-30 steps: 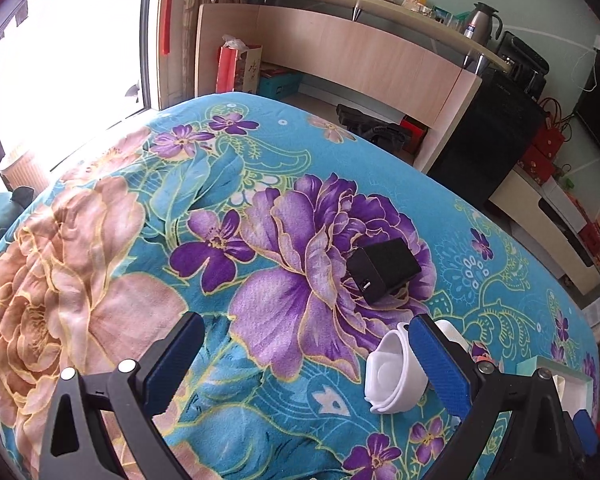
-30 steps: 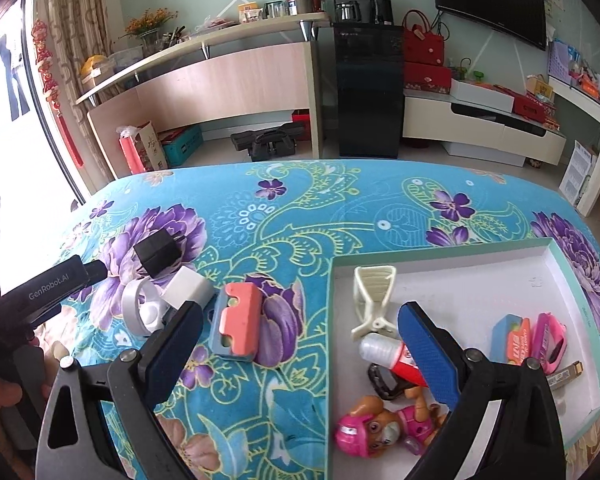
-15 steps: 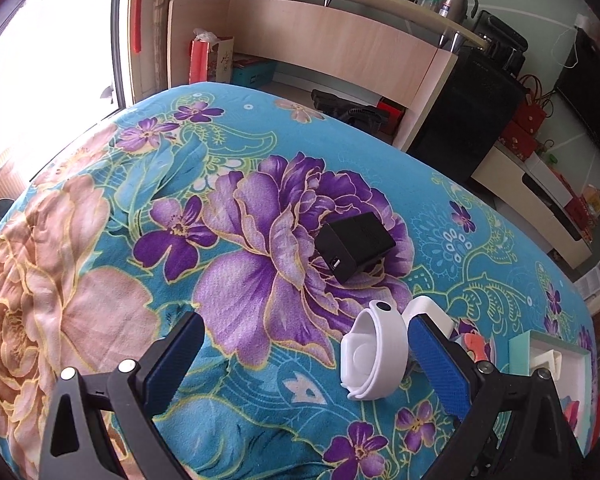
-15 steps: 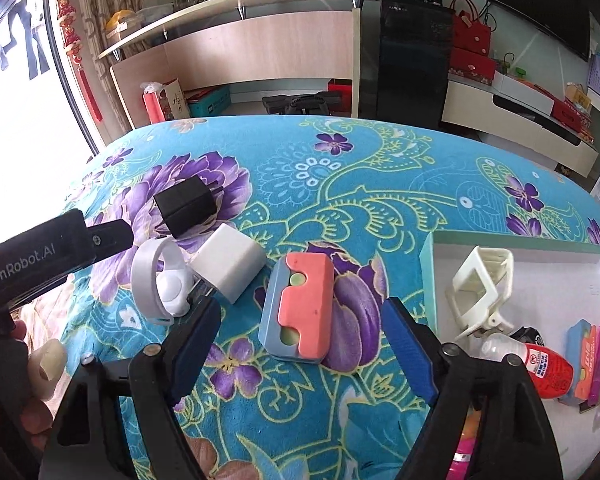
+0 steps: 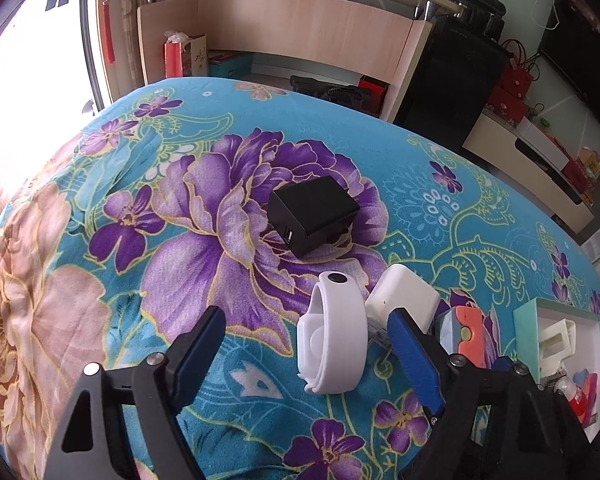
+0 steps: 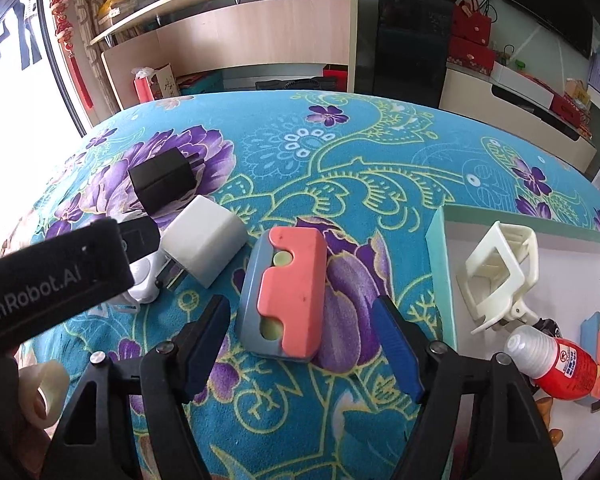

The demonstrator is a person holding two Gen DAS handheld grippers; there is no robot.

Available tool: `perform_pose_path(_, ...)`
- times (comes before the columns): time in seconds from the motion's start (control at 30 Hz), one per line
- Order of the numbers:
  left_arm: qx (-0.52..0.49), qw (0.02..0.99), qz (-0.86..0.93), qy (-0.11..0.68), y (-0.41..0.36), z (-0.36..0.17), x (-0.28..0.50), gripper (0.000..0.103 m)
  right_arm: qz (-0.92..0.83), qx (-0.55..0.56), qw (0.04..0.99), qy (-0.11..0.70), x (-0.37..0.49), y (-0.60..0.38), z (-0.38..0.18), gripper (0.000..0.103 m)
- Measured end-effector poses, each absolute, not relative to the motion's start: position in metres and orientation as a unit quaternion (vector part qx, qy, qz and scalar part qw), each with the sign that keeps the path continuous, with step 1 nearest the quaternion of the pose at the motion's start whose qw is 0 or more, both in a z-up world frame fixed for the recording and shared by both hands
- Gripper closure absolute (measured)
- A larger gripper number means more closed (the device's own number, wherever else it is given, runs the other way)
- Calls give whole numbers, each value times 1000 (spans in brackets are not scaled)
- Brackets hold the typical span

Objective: Organize rigid objects
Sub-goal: 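Grasp the white round holder with the left tool while the right tool grasps the pink-and-blue block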

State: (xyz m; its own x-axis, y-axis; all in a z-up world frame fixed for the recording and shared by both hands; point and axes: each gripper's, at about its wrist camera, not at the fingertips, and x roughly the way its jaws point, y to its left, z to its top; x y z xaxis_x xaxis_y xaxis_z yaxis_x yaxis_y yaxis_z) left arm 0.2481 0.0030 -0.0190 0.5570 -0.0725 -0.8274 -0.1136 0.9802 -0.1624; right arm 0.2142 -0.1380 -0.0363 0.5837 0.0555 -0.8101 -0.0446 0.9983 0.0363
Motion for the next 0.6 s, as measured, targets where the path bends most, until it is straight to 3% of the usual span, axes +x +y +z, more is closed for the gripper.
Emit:
perform_pose_path(0.17, -104, 877, 3, 468, 3, -18, 247, 34, 29, 0, 890, 455, 215, -136, -37, 37)
perform_pose_path(0.27, -109, 878, 1, 467, 4, -16, 247, 46, 30, 5, 891, 453, 214, -138, -36, 41)
perform_pose_path(0.43, -113, 875, 2, 470, 7, -18, 246, 65, 14, 5, 892, 451, 214, -143, -36, 57)
perform_pose_path(0.6, -113, 878, 4, 464, 7, -15, 245, 82, 15, 16, 895, 446, 213, -148, -34, 58)
